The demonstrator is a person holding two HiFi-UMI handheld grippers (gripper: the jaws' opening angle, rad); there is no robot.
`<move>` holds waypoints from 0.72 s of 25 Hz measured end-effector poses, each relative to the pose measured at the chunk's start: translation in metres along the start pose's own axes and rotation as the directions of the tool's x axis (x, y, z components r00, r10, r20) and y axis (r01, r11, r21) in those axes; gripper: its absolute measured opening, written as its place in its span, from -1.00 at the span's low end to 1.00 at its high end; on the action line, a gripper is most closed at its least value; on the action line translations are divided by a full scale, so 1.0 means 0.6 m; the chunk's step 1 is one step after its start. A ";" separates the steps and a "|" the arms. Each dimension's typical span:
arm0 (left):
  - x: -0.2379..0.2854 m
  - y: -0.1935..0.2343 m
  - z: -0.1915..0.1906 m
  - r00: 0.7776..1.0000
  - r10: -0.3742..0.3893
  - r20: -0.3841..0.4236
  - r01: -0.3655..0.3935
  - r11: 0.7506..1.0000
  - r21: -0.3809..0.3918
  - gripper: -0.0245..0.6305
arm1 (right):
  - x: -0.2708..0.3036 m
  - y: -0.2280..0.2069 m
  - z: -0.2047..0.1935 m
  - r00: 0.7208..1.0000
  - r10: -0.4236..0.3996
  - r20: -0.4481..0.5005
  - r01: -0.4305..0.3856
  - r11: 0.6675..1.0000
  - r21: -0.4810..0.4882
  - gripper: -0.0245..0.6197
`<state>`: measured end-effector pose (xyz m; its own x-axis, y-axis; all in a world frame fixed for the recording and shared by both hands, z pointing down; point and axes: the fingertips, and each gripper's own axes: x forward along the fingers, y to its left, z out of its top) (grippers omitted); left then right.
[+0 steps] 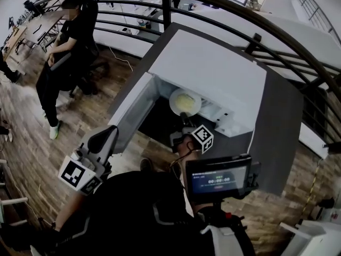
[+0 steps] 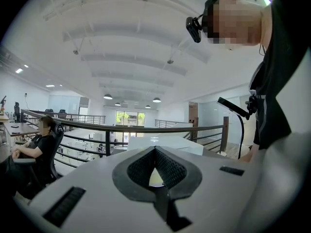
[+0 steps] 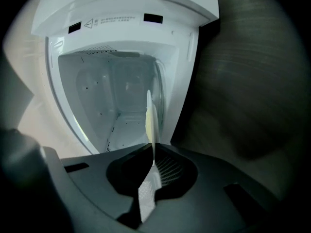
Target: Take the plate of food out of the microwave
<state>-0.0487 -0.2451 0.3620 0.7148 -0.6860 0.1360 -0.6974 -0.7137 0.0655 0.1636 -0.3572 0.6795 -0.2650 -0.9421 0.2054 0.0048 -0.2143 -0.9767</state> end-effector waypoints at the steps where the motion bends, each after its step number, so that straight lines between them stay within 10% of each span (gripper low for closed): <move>1: 0.001 -0.002 0.000 1.000 -0.006 0.001 0.006 1.000 0.001 -0.92 | -0.006 0.000 -0.003 1.000 0.005 -0.009 -0.005 1.000 -0.006 -0.88; 18: 0.053 -0.046 -0.010 0.976 -0.216 0.005 0.216 0.976 -0.038 -0.92 | -0.161 0.089 -0.074 0.992 0.072 -0.108 -0.074 0.997 -0.014 -0.88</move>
<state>-0.0071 -0.2465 0.3708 0.8486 -0.5167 0.1135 -0.5283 -0.8390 0.1303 0.1464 -0.2662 0.6048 -0.3666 -0.9218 0.1264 0.0108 -0.1401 -0.9901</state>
